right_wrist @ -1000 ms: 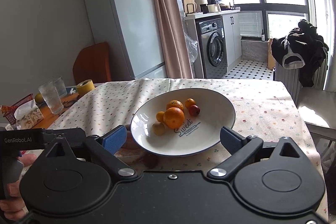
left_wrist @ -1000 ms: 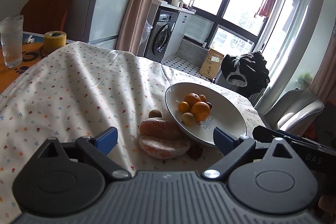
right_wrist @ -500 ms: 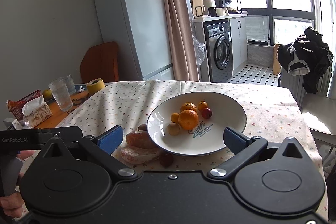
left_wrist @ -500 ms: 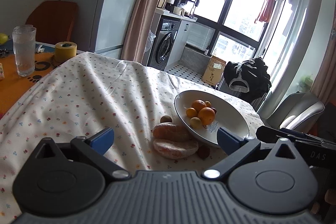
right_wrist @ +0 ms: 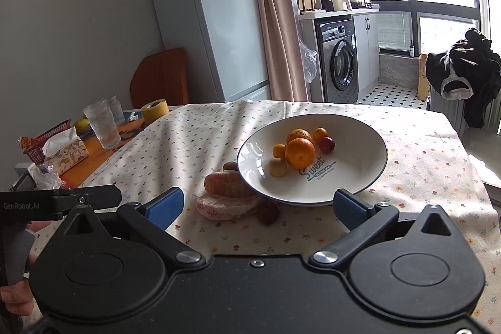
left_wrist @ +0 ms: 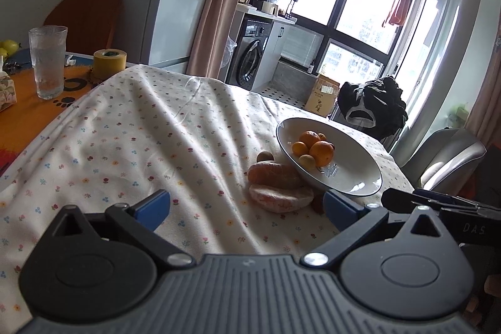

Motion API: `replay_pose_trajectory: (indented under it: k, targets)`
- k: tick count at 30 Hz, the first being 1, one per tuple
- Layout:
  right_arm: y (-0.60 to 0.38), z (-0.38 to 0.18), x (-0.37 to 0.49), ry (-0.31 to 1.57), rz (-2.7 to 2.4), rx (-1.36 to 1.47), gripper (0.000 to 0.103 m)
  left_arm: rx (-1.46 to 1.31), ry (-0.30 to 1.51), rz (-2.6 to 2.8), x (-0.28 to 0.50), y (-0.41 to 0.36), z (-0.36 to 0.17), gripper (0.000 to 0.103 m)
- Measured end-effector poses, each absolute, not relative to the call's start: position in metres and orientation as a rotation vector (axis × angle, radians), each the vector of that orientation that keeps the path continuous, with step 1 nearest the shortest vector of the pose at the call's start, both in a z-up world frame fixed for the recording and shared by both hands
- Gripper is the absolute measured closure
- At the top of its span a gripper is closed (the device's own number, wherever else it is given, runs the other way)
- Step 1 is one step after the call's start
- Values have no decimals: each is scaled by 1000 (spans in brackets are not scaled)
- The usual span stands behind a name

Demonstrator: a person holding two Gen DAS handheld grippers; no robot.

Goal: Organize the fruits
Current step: 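Withdraw both open tools from the white bowl, then reach the right tool down and grasp the dark red apple by the bread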

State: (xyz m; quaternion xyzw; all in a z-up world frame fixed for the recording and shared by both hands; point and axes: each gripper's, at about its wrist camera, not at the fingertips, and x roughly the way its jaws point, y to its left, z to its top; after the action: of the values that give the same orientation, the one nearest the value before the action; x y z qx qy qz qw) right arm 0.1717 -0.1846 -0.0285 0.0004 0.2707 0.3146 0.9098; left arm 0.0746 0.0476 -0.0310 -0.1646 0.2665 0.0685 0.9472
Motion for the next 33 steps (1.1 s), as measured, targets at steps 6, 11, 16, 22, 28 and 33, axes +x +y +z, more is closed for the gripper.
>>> replay_pose_trajectory:
  k: [6, 11, 16, 22, 28, 33]
  targets:
    - [-182, -35, 165, 567, 650, -3, 0, -350, 563, 120, 75, 49, -36, 0]
    - [-184, -43, 168, 584, 643, 7, 2, -316, 565, 117, 76, 43, -44, 0]
    - [-184, -54, 175, 614, 652, 20, 14, -318, 546, 94, 80, 40, -52, 2]
    - [-180, -67, 188, 651, 656, 18, 29, -323, 533, 81, 90, 38, -59, 6]
    - [-170, -74, 203, 672, 664, 18, 34, -320, 539, 87, 101, 39, -64, 11]
    - [-159, -81, 216, 695, 688, 3, 40, -326, 544, 101, 109, 42, -70, 17]
